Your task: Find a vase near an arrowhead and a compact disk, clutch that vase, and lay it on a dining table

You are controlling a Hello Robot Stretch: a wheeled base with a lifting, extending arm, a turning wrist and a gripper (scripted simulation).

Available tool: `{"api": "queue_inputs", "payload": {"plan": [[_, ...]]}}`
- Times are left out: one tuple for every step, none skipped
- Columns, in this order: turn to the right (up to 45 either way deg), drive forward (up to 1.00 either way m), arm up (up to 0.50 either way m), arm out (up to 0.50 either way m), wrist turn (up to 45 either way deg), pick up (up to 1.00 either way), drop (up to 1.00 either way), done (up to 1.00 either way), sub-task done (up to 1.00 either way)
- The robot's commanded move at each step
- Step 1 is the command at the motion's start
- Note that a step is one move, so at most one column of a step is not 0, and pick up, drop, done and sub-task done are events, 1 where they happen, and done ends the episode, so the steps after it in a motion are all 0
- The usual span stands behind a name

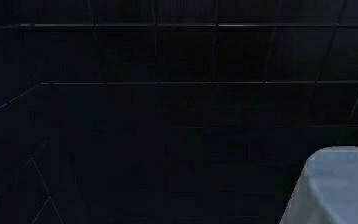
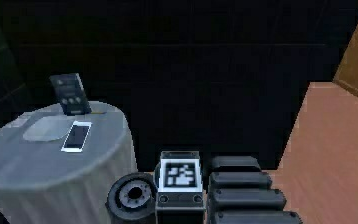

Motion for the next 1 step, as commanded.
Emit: {"api": "queue_inputs", "payload": {"plan": [[45.0,0.00,0.00,0.00,0.0,0.00,0.00,0.00,0.00]]}}
